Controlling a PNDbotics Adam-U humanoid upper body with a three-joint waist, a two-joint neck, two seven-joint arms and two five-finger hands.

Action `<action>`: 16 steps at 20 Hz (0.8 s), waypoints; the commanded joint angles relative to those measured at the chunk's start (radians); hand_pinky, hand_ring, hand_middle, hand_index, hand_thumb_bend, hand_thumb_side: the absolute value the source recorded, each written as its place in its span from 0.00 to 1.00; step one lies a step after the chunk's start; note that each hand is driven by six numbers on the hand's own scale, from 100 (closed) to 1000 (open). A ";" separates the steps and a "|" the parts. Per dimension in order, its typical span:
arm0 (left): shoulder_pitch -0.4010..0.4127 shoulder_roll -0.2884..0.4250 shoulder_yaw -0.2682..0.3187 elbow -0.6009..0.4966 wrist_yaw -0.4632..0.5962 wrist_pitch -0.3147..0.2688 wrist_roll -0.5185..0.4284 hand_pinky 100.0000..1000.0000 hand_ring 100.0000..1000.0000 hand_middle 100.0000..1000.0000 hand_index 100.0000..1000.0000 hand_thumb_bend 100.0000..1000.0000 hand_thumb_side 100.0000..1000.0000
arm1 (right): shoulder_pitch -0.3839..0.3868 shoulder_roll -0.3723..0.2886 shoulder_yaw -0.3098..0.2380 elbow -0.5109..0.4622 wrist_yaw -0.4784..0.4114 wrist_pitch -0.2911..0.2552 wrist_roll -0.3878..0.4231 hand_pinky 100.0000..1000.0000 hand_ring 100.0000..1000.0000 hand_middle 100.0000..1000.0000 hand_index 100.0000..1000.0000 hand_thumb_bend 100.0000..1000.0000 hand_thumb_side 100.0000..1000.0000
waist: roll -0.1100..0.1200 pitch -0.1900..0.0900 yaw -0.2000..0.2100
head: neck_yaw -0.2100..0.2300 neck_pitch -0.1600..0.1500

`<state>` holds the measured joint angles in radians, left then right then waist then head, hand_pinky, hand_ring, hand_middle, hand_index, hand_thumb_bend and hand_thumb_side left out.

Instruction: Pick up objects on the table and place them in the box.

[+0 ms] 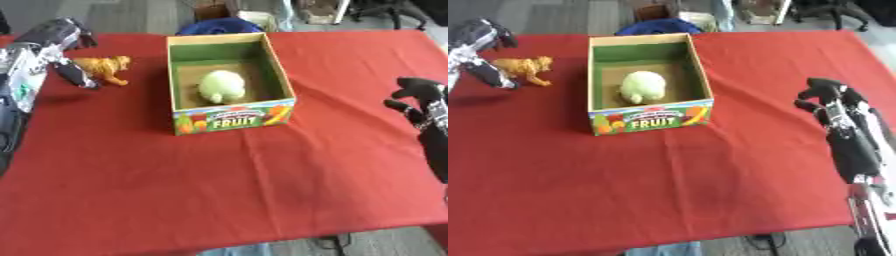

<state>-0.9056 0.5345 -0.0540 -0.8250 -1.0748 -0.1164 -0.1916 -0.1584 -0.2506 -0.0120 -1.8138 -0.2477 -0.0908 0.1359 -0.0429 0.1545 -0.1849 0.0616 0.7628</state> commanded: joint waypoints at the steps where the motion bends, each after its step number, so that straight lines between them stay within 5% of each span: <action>1: -0.015 0.005 0.015 -0.002 -0.006 0.008 0.039 0.66 0.58 0.55 0.68 0.67 0.02 | -0.011 -0.021 -0.005 -0.011 0.004 0.001 0.001 0.80 1.00 0.55 0.73 0.00 0.50 | 0.001 -0.011 -0.004 | 0.000 -0.013; 8: -0.014 -0.011 0.016 0.020 -0.013 0.021 0.080 0.65 0.56 0.53 0.67 0.56 0.02 | -0.014 -0.021 -0.004 -0.011 0.004 0.000 0.002 0.80 1.00 0.55 0.73 0.00 0.50 | 0.000 -0.006 -0.011 | 0.003 -0.019; 14: -0.013 -0.020 0.016 0.035 -0.032 0.027 0.093 0.65 0.56 0.53 0.67 0.56 0.02 | -0.015 -0.019 -0.003 -0.011 0.004 0.000 0.004 0.80 1.00 0.55 0.73 0.00 0.50 | 0.000 -0.004 -0.014 | 0.004 -0.020; 16: -0.007 -0.020 0.017 0.046 -0.041 0.036 0.089 0.60 0.46 0.43 0.63 0.50 0.01 | -0.016 -0.019 -0.004 -0.011 0.004 0.000 0.004 0.80 1.00 0.55 0.73 0.00 0.50 | 0.000 -0.004 -0.015 | 0.002 -0.022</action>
<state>-0.8975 0.5004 -0.0458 -0.7746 -1.1067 -0.0850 -0.1042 -0.1598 -0.2506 -0.0116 -1.8138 -0.2477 -0.0895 0.1387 -0.0445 0.1622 -0.1977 0.0642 0.7538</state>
